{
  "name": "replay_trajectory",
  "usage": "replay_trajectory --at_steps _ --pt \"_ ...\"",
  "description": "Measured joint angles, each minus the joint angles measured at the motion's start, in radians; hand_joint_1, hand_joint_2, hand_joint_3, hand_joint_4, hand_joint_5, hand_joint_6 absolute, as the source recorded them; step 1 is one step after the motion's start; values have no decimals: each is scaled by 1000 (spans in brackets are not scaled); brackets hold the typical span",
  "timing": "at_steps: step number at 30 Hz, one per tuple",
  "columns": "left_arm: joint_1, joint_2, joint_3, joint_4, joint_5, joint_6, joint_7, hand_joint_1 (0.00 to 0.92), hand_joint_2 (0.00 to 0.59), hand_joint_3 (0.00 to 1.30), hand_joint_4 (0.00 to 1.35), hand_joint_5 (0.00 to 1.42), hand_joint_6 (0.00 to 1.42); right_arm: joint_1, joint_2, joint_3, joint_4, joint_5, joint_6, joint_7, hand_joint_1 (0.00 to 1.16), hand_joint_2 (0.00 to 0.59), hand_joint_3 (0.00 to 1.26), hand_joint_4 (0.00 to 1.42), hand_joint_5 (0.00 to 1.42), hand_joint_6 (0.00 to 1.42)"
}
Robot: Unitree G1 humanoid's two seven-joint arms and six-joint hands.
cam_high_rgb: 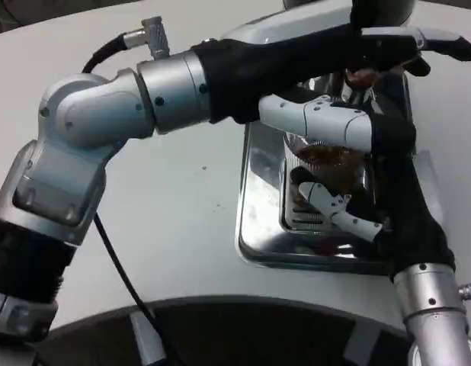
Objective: Grasp the cup under the faucet to collect the drink, then remove the cup.
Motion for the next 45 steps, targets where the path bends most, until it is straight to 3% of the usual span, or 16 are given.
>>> replay_trajectory --at_steps 5,27,40,45 --pt "9 9 1 -16 0 6 1 0 1 137 73 162 140 0 25 15 0 -17 11 -25 813 238 108 177 248 27" --pt "13 22 2 -18 -3 3 1 0 0 123 90 159 140 -3 60 55 15 -62 26 -111 787 246 236 277 330 90" --pt "20 22 3 0 -5 -21 20 0 4 108 96 162 153 -7 71 65 55 -63 -13 -169 785 246 318 379 437 174" --pt "50 7 30 11 -12 -47 53 0 8 63 64 162 165 -7 74 67 66 -63 -26 -186 785 246 342 405 461 199"
